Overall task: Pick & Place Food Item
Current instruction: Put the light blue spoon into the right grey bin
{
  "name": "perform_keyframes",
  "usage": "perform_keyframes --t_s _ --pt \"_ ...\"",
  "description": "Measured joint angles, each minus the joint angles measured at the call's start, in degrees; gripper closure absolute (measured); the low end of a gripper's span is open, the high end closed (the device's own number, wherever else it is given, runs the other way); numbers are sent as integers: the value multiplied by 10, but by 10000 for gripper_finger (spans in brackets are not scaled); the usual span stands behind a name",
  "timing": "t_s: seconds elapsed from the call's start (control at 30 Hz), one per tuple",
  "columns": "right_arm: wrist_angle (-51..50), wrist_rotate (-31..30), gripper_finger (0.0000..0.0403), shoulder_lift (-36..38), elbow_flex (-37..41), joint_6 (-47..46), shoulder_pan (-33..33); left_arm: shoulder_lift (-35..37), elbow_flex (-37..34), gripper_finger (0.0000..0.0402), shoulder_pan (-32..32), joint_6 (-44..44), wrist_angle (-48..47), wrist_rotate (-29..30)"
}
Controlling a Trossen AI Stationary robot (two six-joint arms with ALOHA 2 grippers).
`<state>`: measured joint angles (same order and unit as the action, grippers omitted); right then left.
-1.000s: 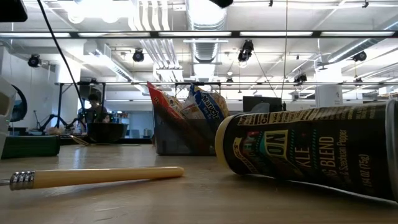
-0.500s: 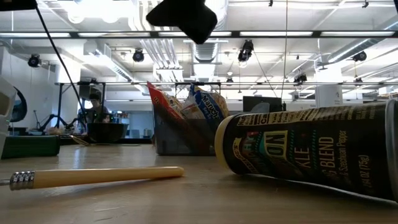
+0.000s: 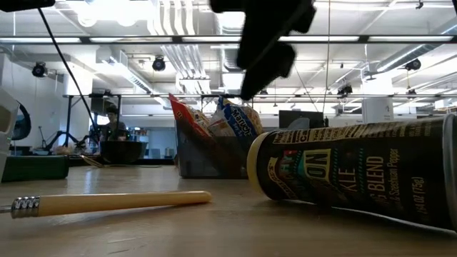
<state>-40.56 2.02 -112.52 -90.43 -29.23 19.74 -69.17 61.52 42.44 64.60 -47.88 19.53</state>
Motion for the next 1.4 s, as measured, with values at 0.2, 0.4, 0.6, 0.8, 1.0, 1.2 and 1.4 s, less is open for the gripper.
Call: perform_keyframes --t_s 0.2,0.4,0.6,0.8,1.0,1.2,1.4 --pt "-112 -7 163 28 14 -37 27 0 0 153 0 0 -3 0" --pt "-132 -8 237 37 66 -26 52 0 0 153 0 0 -7 2" --pt "-129 -4 273 37 110 -37 45 0 0 153 0 -2 -10 3" --pt "-88 12 275 37 137 -46 33 0 0 153 0 -2 -10 4" --pt "-29 31 249 37 168 -64 22 0 0 153 0 -2 -13 4" --pt "-23 -3 180 37 175 -66 14 0 0 153 0 -11 -13 4" --pt "-23 -37 153 37 175 -54 13 0 0 153 0 -12 -17 4"
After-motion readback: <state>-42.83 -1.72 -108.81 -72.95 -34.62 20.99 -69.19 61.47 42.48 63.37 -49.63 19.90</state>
